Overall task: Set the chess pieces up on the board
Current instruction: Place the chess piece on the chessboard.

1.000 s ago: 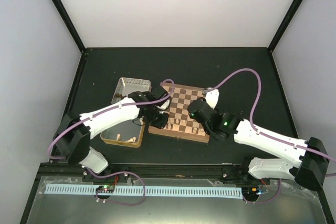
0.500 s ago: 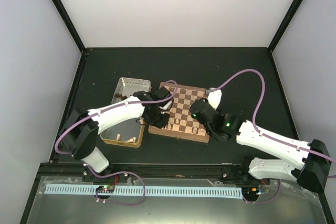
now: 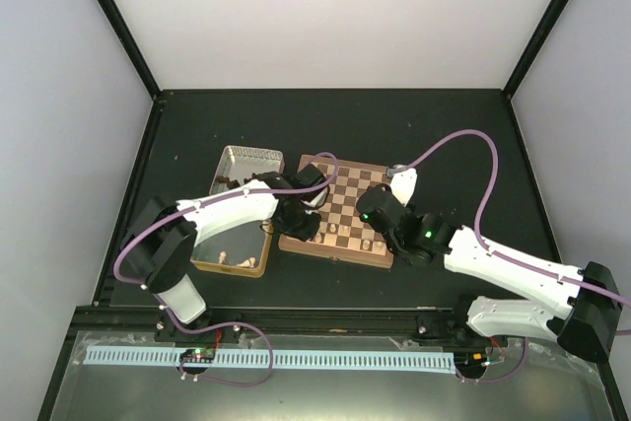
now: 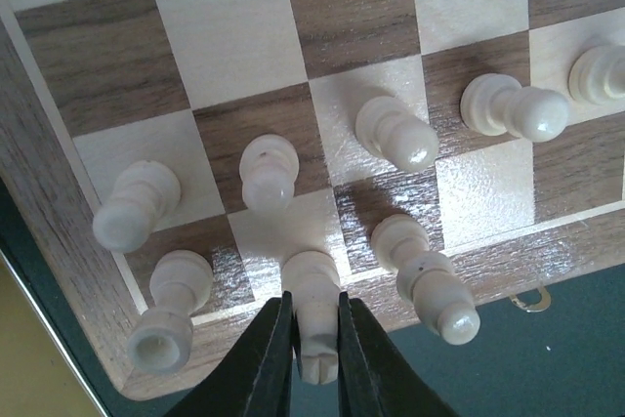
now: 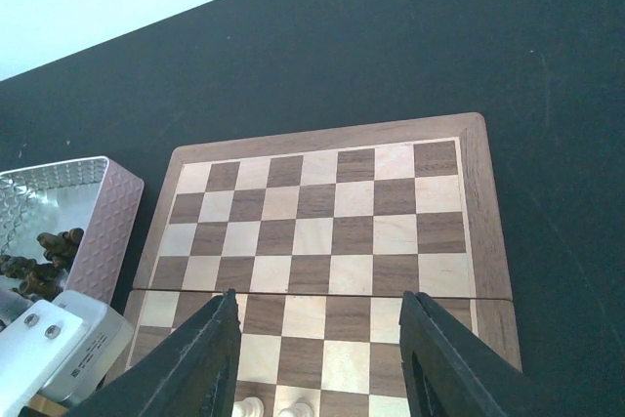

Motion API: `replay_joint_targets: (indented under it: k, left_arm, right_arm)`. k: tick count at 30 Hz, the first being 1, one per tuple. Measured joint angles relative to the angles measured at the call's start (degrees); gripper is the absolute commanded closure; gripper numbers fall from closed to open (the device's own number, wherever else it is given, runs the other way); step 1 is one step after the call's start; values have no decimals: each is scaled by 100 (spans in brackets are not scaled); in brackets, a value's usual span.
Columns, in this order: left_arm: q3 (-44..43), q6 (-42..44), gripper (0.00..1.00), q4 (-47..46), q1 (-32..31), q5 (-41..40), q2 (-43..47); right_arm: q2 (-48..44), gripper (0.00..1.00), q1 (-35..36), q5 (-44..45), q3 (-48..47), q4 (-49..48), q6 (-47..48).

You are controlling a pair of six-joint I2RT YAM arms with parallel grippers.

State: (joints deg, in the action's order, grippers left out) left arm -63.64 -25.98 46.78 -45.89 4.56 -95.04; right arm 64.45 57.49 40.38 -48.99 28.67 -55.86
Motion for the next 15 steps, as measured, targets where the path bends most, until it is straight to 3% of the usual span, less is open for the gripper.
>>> replay_joint_targets:
  k: [15]
  left_arm:
    - [-11,4,82,-164,0,-188,-35]
  right_arm:
    - [92,53,0,-50,0,-7,0]
